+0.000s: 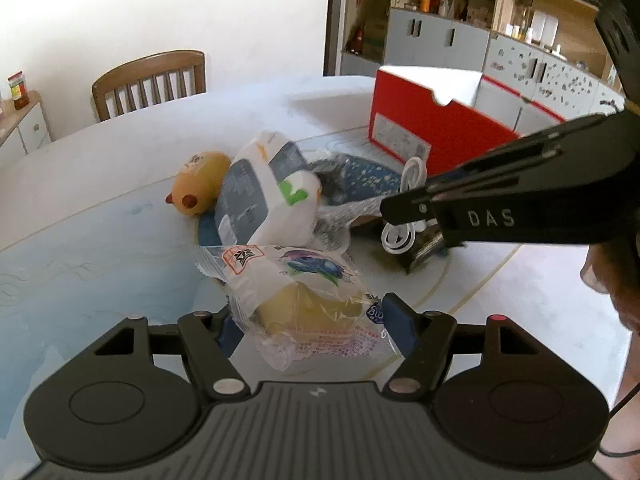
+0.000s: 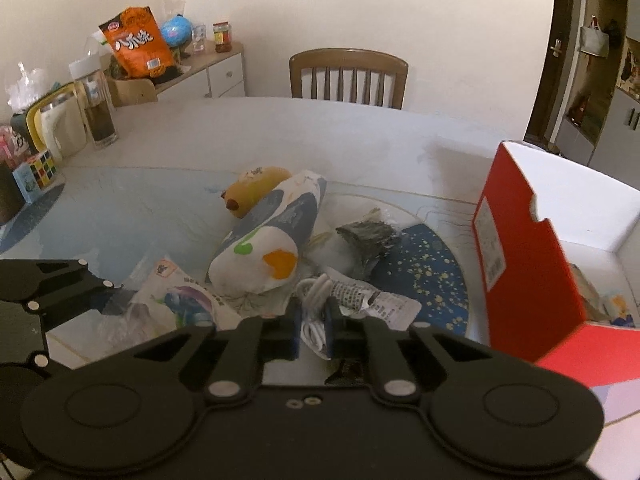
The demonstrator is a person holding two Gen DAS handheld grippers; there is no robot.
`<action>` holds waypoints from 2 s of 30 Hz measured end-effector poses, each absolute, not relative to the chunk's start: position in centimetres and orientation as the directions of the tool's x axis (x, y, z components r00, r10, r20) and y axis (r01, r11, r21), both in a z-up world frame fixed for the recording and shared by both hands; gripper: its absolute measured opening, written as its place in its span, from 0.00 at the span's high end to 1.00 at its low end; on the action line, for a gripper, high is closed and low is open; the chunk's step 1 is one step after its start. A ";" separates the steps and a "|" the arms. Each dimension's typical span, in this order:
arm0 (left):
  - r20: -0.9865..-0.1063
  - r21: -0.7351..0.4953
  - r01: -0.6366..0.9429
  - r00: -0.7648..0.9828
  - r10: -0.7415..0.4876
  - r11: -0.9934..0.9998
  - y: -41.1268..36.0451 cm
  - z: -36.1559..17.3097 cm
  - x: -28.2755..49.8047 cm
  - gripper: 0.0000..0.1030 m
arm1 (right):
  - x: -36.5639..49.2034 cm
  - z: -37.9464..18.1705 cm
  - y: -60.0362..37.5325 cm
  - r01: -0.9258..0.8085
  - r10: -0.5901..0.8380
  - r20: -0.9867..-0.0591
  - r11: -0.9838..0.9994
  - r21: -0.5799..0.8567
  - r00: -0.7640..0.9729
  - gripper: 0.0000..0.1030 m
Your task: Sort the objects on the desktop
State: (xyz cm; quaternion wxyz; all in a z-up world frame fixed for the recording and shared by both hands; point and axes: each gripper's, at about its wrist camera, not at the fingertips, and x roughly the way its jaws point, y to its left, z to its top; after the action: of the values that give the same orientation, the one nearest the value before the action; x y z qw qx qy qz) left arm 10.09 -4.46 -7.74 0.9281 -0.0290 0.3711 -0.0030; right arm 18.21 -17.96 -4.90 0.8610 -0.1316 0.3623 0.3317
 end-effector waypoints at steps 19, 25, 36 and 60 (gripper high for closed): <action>-0.601 -0.087 0.084 0.790 -0.120 0.993 -6.4 -1.2 8.6 0.33 | 15.4 0.8 -22.7 -0.596 0.465 -0.655 0.802 0.027 0.595 0.89; -0.570 -0.090 0.122 0.807 -0.152 0.988 -7.5 0.7 9.0 0.33 | 15.2 2.2 -24.2 -0.570 0.452 -0.638 0.821 0.025 0.624 0.89; -0.539 -0.098 0.181 0.817 -0.206 0.978 -10.4 2.6 11.9 0.33 | 16.7 3.4 -27.6 -0.527 0.426 -0.620 0.850 0.024 0.659 0.89; -0.555 -0.125 0.190 0.800 -0.227 0.974 -18.6 2.9 22.7 0.33 | 26.4 4.1 -36.5 -0.507 0.410 -0.611 0.862 0.016 0.677 0.89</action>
State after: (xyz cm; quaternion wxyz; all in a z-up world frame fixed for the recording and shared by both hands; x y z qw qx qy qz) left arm 22.72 -18.56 2.86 0.9482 -0.0315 0.2963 -0.1100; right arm 26.44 -36.53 4.12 0.9125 -0.0777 0.3132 0.2513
